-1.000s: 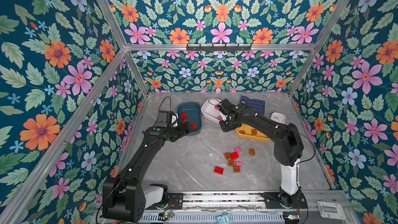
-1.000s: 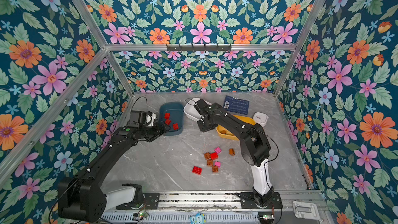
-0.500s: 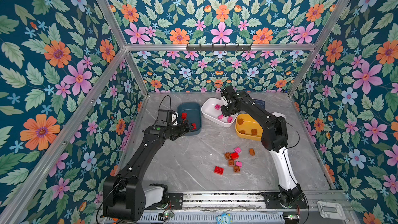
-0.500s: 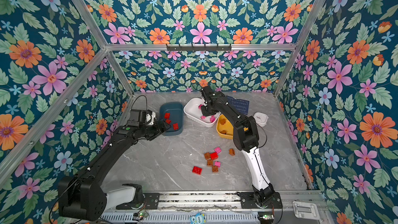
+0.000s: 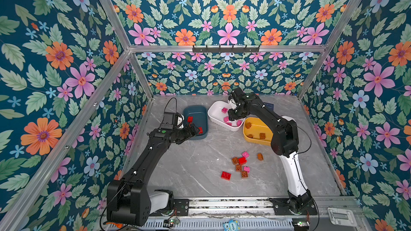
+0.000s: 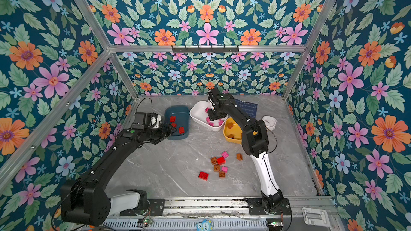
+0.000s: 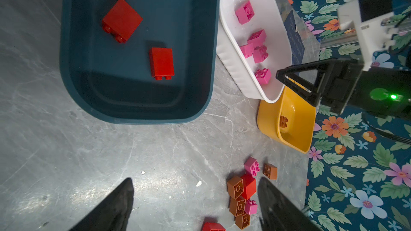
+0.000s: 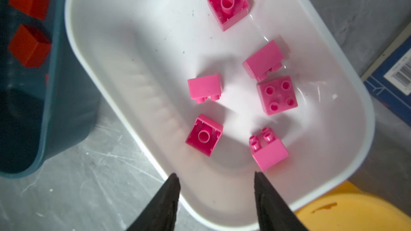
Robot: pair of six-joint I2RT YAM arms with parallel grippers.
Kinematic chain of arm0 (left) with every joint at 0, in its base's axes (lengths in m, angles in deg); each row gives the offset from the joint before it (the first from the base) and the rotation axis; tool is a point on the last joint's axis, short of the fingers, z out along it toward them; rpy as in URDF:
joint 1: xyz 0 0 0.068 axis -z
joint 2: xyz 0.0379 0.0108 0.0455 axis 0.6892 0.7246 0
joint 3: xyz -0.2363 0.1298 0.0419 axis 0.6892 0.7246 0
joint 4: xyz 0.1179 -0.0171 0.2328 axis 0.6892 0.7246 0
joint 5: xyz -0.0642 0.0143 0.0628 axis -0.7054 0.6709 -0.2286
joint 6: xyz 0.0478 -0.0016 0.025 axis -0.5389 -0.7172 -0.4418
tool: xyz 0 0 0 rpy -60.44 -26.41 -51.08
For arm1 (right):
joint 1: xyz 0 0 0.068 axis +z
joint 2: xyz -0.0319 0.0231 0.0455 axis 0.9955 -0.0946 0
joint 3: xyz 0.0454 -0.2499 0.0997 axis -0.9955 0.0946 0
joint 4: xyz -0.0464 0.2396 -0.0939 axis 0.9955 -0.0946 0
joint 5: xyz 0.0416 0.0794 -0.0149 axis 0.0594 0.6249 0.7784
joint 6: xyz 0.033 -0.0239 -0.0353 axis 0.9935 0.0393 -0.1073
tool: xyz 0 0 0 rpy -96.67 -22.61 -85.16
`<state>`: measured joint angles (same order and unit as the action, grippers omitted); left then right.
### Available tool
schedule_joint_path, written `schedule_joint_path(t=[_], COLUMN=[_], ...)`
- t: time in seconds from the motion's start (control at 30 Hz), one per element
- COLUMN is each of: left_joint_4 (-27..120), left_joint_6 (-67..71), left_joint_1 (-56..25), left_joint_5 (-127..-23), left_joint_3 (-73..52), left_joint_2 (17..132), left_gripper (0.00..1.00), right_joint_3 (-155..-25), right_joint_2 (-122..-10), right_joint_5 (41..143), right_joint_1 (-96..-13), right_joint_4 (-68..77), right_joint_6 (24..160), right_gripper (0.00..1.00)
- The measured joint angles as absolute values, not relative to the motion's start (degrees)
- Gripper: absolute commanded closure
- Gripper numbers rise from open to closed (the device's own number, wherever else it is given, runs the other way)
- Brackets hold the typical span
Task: Sort the legos into containers by color
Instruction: Place the lego in the container, then pick up the lego from the bottom-center of the table.
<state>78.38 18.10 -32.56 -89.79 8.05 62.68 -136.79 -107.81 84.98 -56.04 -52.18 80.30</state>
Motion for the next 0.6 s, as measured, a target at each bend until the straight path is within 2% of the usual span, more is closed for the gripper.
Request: schedule_joint_path(t=[0.37, 0.6], left_joint_4=[78.62, 79.4], left_joint_6=[18.08, 17.84], left_joint_1=[-32.56, -32.56], left_joint_5=[-89.79, -89.4], left_joint_3=[8.49, 9.65], left_joint_2=[62.02, 60.6], left_gripper=[0.12, 0.12], right_joint_3=[-112.29, -100.16], right_joint_2=[-89.69, -83.59], right_joint_5=[88.87, 92.56], right_joint_1=[-47.67, -37.26], right_joint_4=[-50.11, -46.92], right_joint_6=[82.0, 82.92], right_gripper=[0.38, 0.37])
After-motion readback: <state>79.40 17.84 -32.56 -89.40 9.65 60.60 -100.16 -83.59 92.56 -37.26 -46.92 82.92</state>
